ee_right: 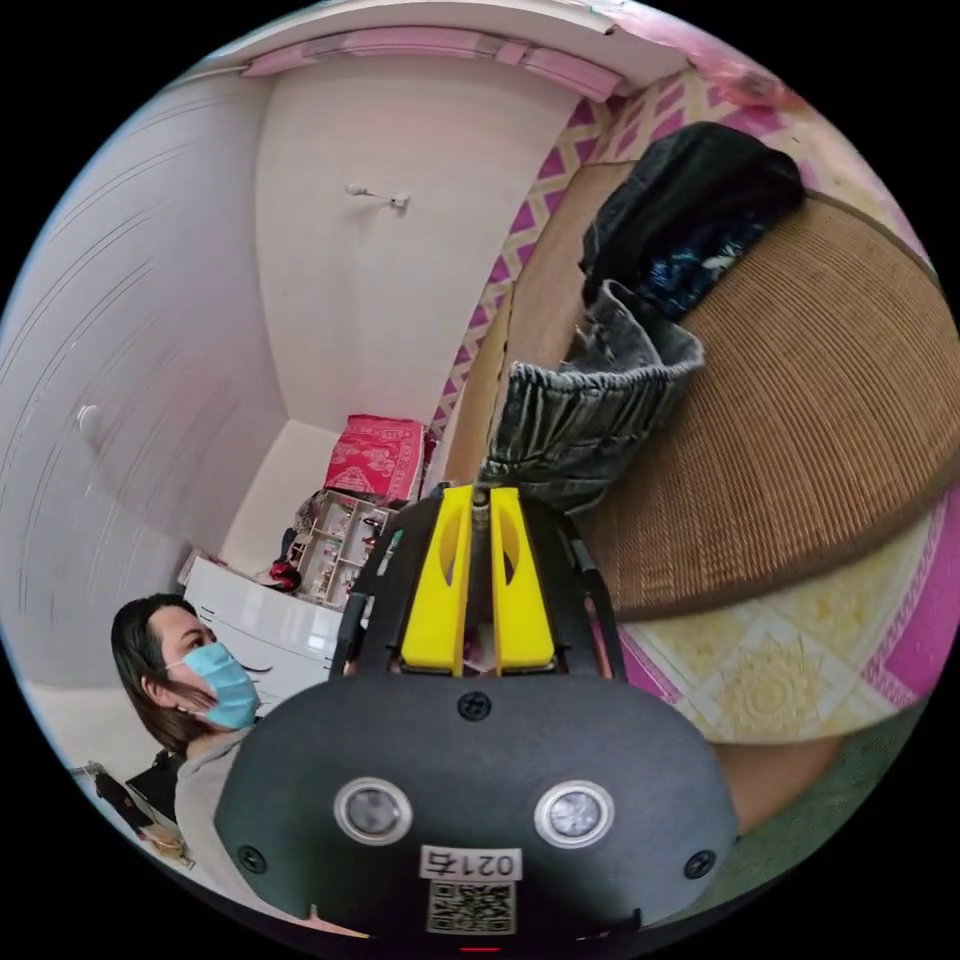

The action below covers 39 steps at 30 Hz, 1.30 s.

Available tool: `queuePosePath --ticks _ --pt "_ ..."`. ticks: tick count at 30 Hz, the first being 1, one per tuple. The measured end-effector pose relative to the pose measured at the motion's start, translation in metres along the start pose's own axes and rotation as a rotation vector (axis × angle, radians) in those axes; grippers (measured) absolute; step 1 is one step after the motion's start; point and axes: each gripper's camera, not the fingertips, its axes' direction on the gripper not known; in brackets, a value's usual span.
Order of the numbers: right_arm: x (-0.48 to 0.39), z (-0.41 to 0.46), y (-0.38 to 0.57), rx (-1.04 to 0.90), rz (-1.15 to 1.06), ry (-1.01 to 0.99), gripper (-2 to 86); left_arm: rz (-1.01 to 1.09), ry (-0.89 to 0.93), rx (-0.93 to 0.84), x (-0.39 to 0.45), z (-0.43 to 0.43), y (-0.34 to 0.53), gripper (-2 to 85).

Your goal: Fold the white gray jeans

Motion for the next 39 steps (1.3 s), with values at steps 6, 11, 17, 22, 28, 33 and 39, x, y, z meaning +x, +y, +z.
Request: queuePosePath --ticks 6,11,17,22,28,33,39 --pt "-0.043 0.106 -0.155 -0.023 -0.035 0.014 1.6 0.154 -0.156 -0.144 0.083 0.109 -0.183 -1.0" --pt "-0.007 0.231 -0.279 -0.061 0.072 0.231 2.0 0.11 -0.29 -0.354 0.085 0.272 -0.319 -1.0" --pt "0.039 0.315 -0.315 -0.062 0.166 0.289 3.3 0.05 -0.405 -0.456 0.07 0.431 -0.396 -0.9" --pt "-0.017 0.315 -0.301 -0.083 0.01 0.193 3.6 0.164 -0.324 -0.379 0.069 0.435 -0.409 -0.4" --pt "-0.184 0.395 -0.218 -0.288 -0.522 0.304 -0.5 0.227 -0.323 -0.049 0.089 0.352 -0.362 -0.3" --pt "-0.284 0.536 -0.104 -0.485 -0.985 0.503 -1.0 0.589 -0.321 -0.224 0.152 0.413 -0.333 -0.9" --pt "-0.278 0.651 -0.003 -0.661 -1.29 0.809 -0.9 0.475 -0.341 -0.443 0.086 0.449 -0.347 -0.9"
